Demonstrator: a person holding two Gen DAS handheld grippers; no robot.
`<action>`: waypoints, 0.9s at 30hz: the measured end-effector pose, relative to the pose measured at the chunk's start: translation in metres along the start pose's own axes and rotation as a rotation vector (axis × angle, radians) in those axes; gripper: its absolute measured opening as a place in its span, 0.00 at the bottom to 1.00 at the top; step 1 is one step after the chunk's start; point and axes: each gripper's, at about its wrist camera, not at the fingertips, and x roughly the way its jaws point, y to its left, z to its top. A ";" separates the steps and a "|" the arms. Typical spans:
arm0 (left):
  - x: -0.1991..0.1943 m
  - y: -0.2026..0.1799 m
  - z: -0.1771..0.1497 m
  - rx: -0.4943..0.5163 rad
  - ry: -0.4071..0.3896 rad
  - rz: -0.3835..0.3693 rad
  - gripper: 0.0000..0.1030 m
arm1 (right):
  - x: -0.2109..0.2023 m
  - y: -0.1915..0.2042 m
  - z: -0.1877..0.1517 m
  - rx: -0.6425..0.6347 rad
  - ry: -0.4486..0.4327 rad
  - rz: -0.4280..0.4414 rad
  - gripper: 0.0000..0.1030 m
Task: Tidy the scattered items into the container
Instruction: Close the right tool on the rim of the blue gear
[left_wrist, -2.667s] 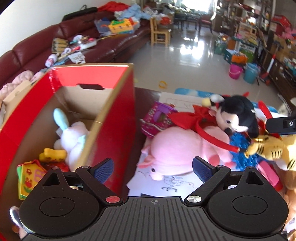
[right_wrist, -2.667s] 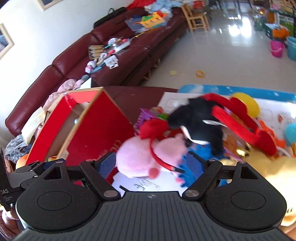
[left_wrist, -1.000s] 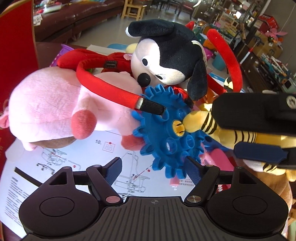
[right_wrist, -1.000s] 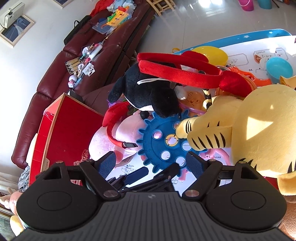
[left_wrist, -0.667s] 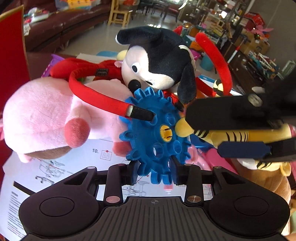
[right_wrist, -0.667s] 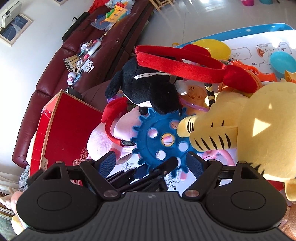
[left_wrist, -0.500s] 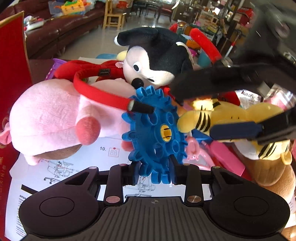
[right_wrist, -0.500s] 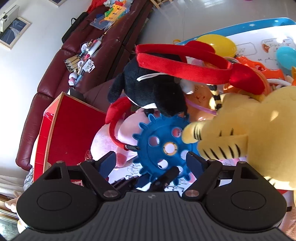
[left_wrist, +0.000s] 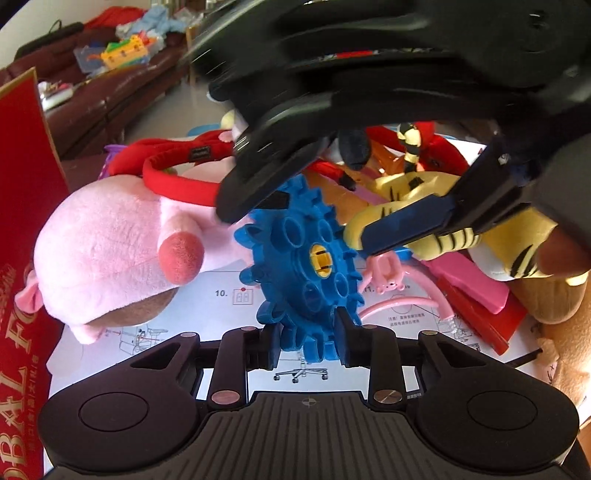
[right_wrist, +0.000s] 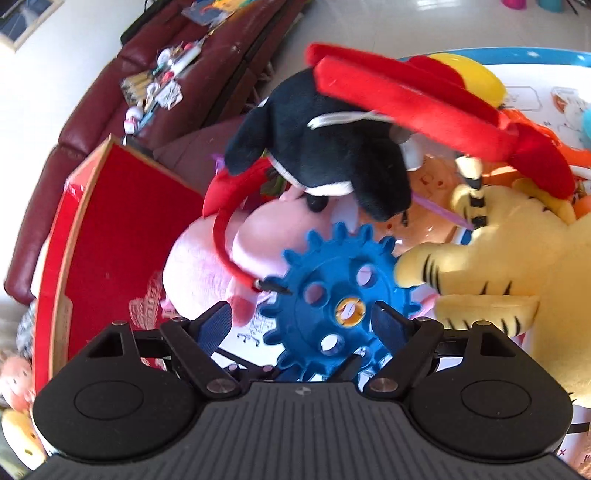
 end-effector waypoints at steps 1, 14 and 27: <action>0.000 -0.001 0.000 0.004 -0.001 -0.006 0.26 | 0.003 0.002 -0.001 -0.007 0.011 -0.007 0.83; -0.001 0.002 0.005 -0.029 0.013 -0.017 0.56 | 0.018 0.005 0.006 -0.099 -0.044 -0.068 0.74; -0.012 -0.038 0.006 0.165 -0.022 0.001 0.17 | -0.033 -0.028 -0.011 -0.047 -0.161 -0.110 0.61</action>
